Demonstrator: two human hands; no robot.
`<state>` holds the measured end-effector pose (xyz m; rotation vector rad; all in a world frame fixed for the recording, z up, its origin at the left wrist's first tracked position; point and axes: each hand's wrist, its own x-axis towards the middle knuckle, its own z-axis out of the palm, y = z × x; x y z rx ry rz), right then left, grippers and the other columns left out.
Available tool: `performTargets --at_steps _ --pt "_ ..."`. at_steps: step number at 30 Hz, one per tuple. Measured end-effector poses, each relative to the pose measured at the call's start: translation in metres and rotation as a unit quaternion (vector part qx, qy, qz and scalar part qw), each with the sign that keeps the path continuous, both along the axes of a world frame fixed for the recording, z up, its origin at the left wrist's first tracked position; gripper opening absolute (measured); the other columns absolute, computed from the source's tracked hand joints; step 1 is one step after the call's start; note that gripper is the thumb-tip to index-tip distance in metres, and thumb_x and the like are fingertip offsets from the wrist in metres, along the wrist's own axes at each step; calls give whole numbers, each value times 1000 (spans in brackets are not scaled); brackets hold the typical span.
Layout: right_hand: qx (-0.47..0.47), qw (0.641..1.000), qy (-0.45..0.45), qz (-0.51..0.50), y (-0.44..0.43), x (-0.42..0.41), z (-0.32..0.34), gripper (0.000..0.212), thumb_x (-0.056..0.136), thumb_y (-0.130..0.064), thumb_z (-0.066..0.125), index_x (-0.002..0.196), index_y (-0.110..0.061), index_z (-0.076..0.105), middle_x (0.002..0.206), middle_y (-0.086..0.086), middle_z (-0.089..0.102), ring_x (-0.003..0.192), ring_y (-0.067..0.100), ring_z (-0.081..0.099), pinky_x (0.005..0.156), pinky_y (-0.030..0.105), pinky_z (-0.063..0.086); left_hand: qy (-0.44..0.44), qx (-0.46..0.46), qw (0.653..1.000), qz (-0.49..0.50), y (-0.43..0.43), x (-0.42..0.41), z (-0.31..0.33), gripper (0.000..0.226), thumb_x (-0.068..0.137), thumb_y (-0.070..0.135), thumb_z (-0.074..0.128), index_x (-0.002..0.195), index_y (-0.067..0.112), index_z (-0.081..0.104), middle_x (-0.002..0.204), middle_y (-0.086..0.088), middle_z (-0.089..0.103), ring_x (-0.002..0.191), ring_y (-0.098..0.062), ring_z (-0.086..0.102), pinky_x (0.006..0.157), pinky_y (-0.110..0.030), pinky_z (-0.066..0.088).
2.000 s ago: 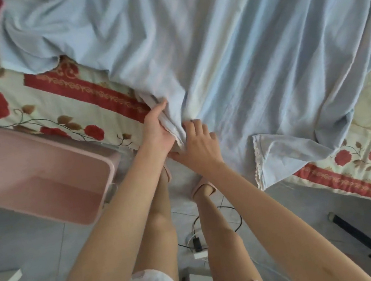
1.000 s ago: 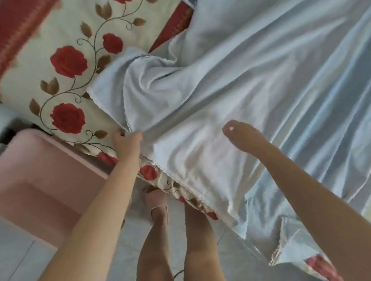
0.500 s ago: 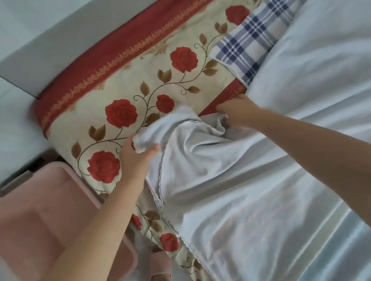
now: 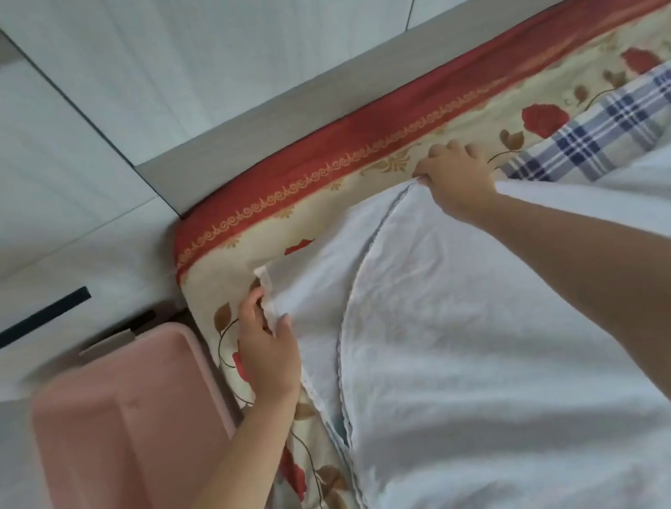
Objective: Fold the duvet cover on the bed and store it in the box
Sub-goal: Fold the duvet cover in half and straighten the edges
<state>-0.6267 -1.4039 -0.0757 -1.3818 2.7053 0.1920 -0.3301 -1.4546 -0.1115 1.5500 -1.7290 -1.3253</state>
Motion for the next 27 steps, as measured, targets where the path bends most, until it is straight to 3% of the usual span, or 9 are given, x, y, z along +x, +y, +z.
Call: performTargets --at_steps 3,4,7,10,13,16,19,24,27 --pt "17 998 -3 -68 -7 4 -13 34 94 -1 44 120 -15 62 117 9 52 106 29 47 83 35 37 -35 1 999 -7 -10 -15 0 52 86 2 59 132 15 41 116 5 53 93 -6 54 70 -16 43" --pt "20 997 0 -80 -9 6 -16 36 92 3 45 119 -13 61 116 9 51 105 28 48 80 34 39 -34 -9 999 -24 -18 -23 1 55 83 1 61 132 13 40 116 2 52 92 -8 54 69 -16 43" --pt "29 995 -31 -88 -17 10 -22 38 86 8 46 120 -9 53 118 11 48 101 31 52 70 34 38 -52 -41 995 -68 -51 -50 2 68 77 6 71 135 9 36 116 -4 51 111 -20 47 90 -27 40" --pt "-9 983 -140 -121 -20 17 -31 32 94 -3 46 125 -8 47 122 14 47 103 35 56 70 34 39 -3 38 996 -83 -70 -65 8 72 75 10 77 135 11 37 103 -1 51 99 -15 51 84 -23 40" --pt "-58 967 -234 -76 -18 24 -37 23 96 -7 44 116 -5 56 113 15 54 99 33 58 76 32 42 -65 53 987 -137 -83 -62 5 45 74 5 76 115 7 57 103 -1 56 100 -17 55 81 -24 40" --pt "-133 953 -260 -85 -26 25 -26 25 95 -3 42 111 -1 61 113 15 58 104 29 54 79 26 35 -69 -27 987 -143 -102 -55 12 18 76 3 71 94 4 71 94 -6 67 89 -17 58 78 -25 41" --pt "-167 944 -260 -114 -41 24 -17 25 94 1 42 108 2 62 112 18 59 105 30 54 73 23 31 -55 -96 985 -130 -119 -58 16 8 77 0 70 85 3 72 86 -10 69 77 -16 57 70 -21 38" --pt "-163 934 -297 -114 -41 27 -21 28 91 4 46 116 0 56 123 16 52 110 29 52 80 23 36 -119 -101 983 -97 -118 -68 4 16 87 6 60 101 10 66 104 -7 65 101 -26 59 78 -30 45" --pt "-194 921 -332 -62 -29 47 -16 54 86 9 49 136 -11 41 145 8 27 124 18 39 85 8 36 -166 -57 982 -65 -82 -64 7 49 88 24 65 127 6 43 132 -17 40 123 -31 38 92 -38 40"
